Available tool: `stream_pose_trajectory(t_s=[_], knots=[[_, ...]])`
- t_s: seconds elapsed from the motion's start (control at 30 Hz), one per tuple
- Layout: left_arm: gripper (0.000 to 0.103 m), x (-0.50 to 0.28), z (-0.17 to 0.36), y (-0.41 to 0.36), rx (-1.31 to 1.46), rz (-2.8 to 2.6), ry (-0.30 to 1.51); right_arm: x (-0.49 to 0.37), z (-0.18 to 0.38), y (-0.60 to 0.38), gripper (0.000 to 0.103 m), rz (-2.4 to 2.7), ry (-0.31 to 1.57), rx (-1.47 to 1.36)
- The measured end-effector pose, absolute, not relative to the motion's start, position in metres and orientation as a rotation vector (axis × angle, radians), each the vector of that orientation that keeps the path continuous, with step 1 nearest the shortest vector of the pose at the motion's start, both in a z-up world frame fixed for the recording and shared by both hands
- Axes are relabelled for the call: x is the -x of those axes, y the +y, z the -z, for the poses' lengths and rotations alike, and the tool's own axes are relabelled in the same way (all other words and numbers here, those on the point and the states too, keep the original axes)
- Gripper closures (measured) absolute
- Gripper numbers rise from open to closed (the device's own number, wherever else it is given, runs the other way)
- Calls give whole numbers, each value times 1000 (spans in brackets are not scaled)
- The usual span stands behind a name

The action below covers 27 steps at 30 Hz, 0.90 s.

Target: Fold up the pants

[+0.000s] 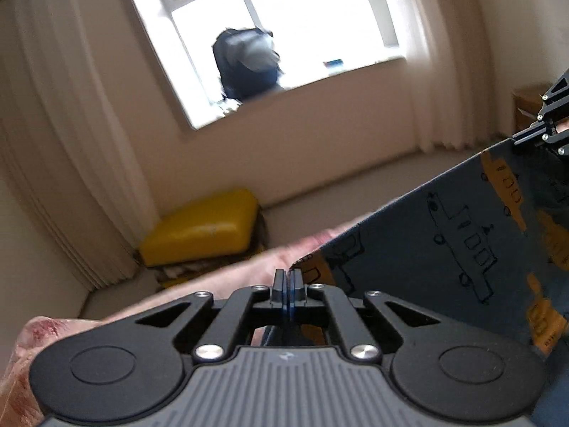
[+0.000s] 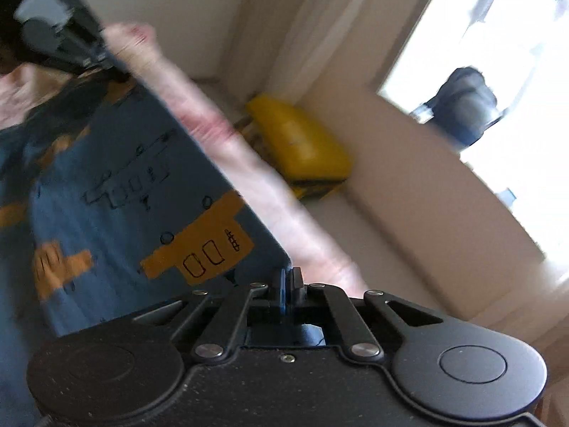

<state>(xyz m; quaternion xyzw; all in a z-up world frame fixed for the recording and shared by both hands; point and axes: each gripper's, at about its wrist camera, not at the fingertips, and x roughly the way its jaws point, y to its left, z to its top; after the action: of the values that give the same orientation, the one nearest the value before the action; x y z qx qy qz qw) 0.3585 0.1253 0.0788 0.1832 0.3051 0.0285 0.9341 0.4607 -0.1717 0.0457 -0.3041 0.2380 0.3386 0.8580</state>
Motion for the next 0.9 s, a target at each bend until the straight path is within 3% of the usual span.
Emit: stream_pose_trajectory(t_s=[0.13, 0.33, 0.67, 0.9], knots=[[103, -385, -62, 130, -366, -108, 671, -492, -52, -151, 102, -616, 441, 600], [103, -405, -28, 140, -381, -121, 799, -530, 9, -110, 102, -585, 577, 657], [103, -382, -50, 151, -333, -74, 727, -520, 0, -112, 102, -594, 536, 603], [103, -319, -79, 140, -445, 19, 543, -457, -31, -139, 102, -609, 413, 585]])
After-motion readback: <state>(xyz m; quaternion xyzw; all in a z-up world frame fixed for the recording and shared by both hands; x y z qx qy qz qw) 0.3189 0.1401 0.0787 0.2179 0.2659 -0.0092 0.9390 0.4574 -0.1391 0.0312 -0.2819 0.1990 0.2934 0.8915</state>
